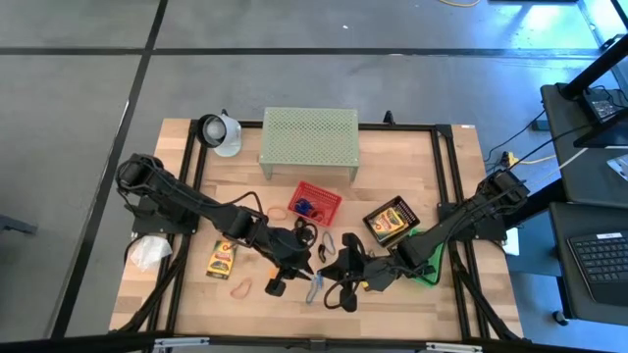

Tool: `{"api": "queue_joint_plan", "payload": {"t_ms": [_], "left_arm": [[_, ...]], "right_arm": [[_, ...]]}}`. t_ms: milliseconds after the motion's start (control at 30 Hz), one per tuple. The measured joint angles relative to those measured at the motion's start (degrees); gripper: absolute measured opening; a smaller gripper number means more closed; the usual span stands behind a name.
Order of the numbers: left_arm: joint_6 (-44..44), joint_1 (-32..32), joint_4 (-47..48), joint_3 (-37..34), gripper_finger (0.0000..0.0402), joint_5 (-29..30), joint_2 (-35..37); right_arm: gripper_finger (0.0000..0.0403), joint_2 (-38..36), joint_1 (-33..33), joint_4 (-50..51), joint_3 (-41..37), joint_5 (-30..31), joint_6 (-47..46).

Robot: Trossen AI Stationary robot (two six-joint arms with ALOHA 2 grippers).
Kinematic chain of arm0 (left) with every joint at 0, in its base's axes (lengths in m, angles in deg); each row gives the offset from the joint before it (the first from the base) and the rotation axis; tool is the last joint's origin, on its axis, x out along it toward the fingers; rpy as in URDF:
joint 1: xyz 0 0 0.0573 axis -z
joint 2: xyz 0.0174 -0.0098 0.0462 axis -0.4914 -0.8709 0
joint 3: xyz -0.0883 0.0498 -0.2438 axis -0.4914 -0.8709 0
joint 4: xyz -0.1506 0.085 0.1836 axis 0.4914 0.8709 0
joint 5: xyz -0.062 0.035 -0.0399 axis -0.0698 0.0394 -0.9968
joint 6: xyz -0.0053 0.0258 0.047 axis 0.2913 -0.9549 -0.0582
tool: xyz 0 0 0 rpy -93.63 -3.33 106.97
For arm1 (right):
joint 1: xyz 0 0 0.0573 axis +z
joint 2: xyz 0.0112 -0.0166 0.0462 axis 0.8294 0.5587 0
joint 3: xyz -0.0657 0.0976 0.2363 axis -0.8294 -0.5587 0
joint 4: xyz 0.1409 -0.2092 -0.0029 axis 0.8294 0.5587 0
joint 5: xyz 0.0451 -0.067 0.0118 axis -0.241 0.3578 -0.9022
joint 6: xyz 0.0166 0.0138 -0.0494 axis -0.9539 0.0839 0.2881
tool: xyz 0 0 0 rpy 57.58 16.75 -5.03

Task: Pick & Place Office Desk Supplies
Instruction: Put the blue rubber band into the green bin

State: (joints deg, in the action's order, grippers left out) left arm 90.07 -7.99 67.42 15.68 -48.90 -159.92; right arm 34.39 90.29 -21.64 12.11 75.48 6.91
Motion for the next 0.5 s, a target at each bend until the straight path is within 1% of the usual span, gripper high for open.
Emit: {"api": "queue_joint_plan", "payload": {"t_ms": [100, 200, 300, 367, 400, 500], "left_arm": [[0.21, -0.68, 4.06, 0.88, 0.0086, 0.89, 0.93], [1.24, -1.39, 7.72, 1.2, 0.0104, 1.68, 2.82], [3.2, -1.45, 12.58, 1.2, 0.0112, 1.82, 4.14], [4.3, -1.18, 16.57, 1.2, 0.0113, 1.9, 4.79], [5.06, -0.78, 18.74, 1.25, 0.0112, 2.68, 4.88], [7.92, 0.9, 27.64, 1.0, 0.0105, 8.22, 4.65]], "right_arm": [[0.0001, -0.28, 0.0, 0.46, 0.0, -0.03, -0.51], [0.0001, -0.76, 0.0, 3.01, 0.0, 0.17, -2.21], [0.0001, -2.7, 0.02, 9.98, -0.01, 1.54, -6.21], [0.0001, -4.86, 0.17, 16.79, 0.0, 3.22, -9.65], [0.0001, -5.92, 0.37, 20.28, -0.02, 3.81, -11.71], [0.0, -9.42, 1.63, 31.17, -0.02, 6.06, -18.9]]}}
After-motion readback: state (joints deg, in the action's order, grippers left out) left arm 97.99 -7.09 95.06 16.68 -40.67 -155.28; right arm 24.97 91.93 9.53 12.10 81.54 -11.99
